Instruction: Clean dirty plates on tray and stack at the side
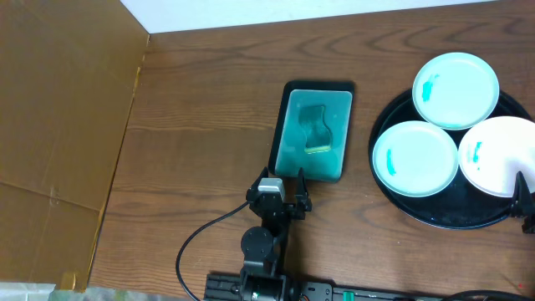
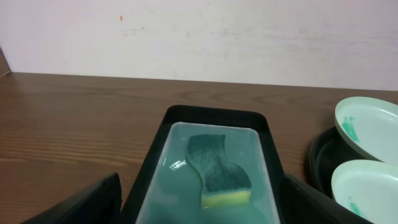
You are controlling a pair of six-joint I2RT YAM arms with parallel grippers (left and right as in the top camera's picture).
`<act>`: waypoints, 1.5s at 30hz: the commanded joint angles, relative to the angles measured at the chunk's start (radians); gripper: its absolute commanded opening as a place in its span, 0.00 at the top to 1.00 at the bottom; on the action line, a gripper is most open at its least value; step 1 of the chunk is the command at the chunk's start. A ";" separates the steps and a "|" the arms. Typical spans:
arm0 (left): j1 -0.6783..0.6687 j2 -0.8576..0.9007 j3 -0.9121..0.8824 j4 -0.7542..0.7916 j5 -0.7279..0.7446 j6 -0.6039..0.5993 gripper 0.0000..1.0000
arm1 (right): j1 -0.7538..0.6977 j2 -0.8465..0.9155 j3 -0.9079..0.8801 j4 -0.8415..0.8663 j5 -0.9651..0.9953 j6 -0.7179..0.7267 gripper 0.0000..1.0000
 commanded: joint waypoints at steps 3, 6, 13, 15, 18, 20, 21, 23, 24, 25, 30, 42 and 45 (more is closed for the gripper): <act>0.004 -0.006 -0.008 -0.049 -0.015 0.003 0.19 | 0.009 -0.005 -0.002 -0.004 0.010 -0.013 0.01; 0.004 -0.006 -0.008 -0.050 -0.015 0.003 0.19 | 0.009 -0.005 -0.002 -0.004 0.010 -0.013 0.01; 0.004 -0.006 -0.008 -0.050 -0.015 0.003 0.19 | 0.009 -0.005 -0.002 -0.004 0.010 -0.013 0.01; 0.004 -0.006 -0.008 -0.050 -0.015 0.003 0.19 | 0.009 -0.005 -0.002 -0.004 0.010 -0.013 0.01; 0.004 -0.006 -0.008 -0.049 -0.015 0.003 0.19 | 0.009 -0.005 -0.002 -0.004 0.010 -0.013 0.01; 0.004 -0.006 -0.008 -0.049 -0.015 0.003 0.19 | 0.009 -0.005 -0.002 -0.004 0.010 -0.013 0.01; 0.004 -0.006 -0.008 -0.049 -0.015 0.003 0.19 | 0.009 -0.005 -0.002 -0.004 0.010 -0.013 0.01; 0.004 -0.006 -0.008 -0.050 -0.015 0.003 0.19 | 0.009 -0.005 -0.002 -0.004 0.010 -0.013 0.01; 0.004 -0.006 -0.008 -0.049 -0.015 0.003 0.19 | 0.009 -0.005 -0.002 -0.004 0.010 -0.013 0.01; 0.004 -0.006 -0.008 -0.049 -0.015 0.003 0.19 | 0.009 -0.005 -0.002 -0.004 0.010 -0.013 0.01; 0.004 -0.006 -0.008 -0.047 -0.012 0.002 0.19 | 0.009 -0.005 -0.002 -0.004 0.010 -0.013 0.01; 0.004 -0.006 -0.008 0.592 0.283 -0.027 0.19 | 0.009 -0.005 -0.002 -0.004 0.010 -0.013 0.01; 0.004 -0.006 -0.006 0.702 0.283 -0.027 0.19 | 0.009 -0.005 -0.002 -0.004 0.010 -0.013 0.01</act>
